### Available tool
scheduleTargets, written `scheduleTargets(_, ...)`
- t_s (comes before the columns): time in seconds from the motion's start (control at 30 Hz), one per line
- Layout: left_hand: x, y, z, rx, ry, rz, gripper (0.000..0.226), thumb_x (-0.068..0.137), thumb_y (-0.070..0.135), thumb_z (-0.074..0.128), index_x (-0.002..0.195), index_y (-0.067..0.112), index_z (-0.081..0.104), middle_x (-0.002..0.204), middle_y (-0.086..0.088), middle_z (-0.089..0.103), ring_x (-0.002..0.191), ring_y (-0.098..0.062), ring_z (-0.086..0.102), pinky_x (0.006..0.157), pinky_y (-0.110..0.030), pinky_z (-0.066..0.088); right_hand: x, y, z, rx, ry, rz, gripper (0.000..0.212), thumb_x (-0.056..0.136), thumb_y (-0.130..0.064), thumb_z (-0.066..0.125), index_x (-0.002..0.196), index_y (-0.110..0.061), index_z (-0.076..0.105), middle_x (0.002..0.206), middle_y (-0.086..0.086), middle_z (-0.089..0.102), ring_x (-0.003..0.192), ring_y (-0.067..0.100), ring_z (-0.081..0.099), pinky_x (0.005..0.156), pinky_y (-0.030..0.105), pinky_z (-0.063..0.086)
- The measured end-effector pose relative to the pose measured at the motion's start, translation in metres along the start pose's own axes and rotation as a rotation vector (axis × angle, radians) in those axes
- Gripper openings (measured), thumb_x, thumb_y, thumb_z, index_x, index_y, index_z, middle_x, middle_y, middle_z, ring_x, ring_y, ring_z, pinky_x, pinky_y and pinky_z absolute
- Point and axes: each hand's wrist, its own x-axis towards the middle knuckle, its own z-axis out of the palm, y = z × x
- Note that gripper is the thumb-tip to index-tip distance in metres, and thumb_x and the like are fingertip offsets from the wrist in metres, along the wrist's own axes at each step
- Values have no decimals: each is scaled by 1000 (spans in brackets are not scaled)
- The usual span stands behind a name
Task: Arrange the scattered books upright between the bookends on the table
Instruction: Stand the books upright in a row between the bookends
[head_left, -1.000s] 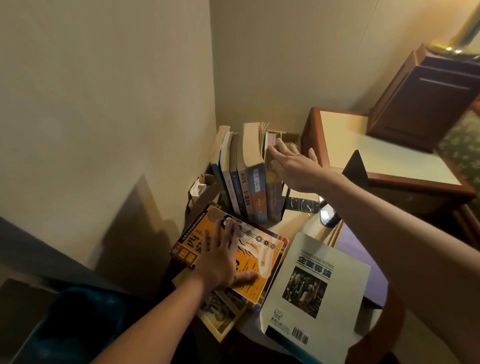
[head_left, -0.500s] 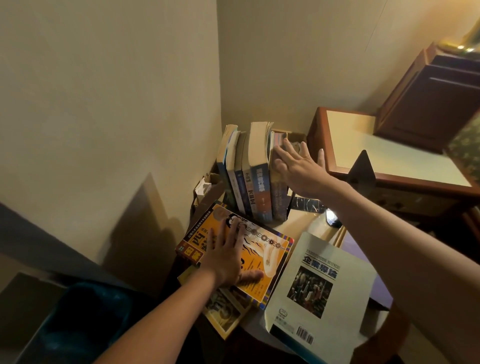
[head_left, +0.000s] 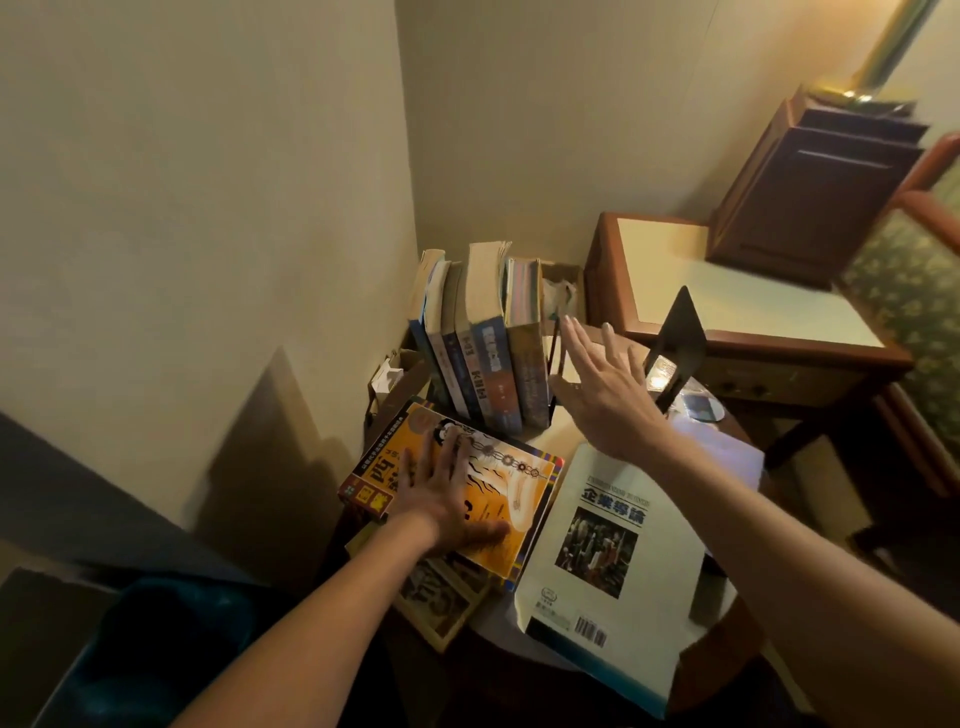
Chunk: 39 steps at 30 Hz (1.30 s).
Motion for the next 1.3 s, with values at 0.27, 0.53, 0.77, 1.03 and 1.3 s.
scheduleTargets(0.27,-34,23,34,-89,278,-72,111,71,88,-16,160,22,-11,167,-2,-16,153,-28,-19,122,-54,-14,-116,37,15,-52,-83,215,77,101,-58,33,158,-34,-13,167,-1,-11,152,32,-15,121,51,-10)
scheduleTargets(0.53,-88,75,72,-91,285,4,76,99,67,14,161,25,-1,168,2,-15,152,-26,-22,122,-55,-12,-190,23,34,174,-93,394,85,98,-51,52,160,-33,-5,169,8,0,154,36,-5,123,58,13)
scheduleTargets(0.77,-108,108,86,-92,261,80,75,99,66,32,161,32,7,168,-1,-16,151,-33,-24,121,-61,-9,-225,1,52,439,10,504,83,97,-31,64,161,-24,12,168,14,3,152,33,19,118,42,27)
scheduleTargets(1.03,-102,125,86,13,270,12,78,96,72,25,161,33,5,167,-7,-20,149,-40,-25,113,-64,-21,-223,5,56,886,184,772,79,84,-20,77,152,-32,38,149,10,44,129,30,51,101,51,51)
scheduleTargets(1.3,-98,121,84,133,266,156,71,98,70,9,160,37,1,169,-2,3,152,-33,-22,114,-58,-27,-208,16,51,1243,203,731,56,85,-13,78,132,-38,60,131,9,55,107,25,63,92,48,58)
